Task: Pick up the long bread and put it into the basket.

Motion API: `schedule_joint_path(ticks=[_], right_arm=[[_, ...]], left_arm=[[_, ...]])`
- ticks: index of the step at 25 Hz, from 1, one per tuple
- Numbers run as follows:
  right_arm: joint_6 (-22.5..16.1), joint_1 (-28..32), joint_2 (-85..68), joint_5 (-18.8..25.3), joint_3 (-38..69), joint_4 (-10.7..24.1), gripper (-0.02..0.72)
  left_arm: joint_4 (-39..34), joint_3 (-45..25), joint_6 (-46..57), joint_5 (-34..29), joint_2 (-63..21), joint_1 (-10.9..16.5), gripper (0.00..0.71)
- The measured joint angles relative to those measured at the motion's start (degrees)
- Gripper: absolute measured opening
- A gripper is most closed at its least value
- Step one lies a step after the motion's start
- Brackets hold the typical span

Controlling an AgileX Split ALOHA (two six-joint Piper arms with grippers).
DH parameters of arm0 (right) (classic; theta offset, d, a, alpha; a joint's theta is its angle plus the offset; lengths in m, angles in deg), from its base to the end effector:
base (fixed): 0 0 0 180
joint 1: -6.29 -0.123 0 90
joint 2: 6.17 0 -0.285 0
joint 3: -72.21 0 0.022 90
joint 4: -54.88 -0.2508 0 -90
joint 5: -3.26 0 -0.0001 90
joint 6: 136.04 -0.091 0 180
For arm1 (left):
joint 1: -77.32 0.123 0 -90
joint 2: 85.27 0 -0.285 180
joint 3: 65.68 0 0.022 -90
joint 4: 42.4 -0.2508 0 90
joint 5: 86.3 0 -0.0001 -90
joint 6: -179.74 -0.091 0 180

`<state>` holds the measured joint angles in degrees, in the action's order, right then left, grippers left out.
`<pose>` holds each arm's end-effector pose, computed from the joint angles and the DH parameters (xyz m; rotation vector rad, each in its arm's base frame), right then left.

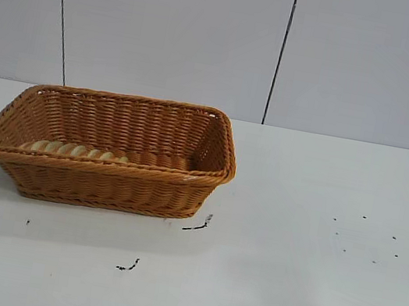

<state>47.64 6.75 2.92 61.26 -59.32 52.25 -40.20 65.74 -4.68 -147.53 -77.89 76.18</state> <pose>0.0005 0.0035 0.2818 -0.0569 2.0153 0.0088 -0.0063 -0.0029 0.2766 0.1013 2.0423 -0.0102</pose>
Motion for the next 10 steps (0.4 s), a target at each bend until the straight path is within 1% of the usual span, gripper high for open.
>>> schedule_joint_path(ticks=[10], right_arm=[[0.0,0.0,-1.6,0.0,0.0,0.0,0.690]], left_arm=[[0.0,0.0,0.0,0.0,0.0,0.0,0.692]])
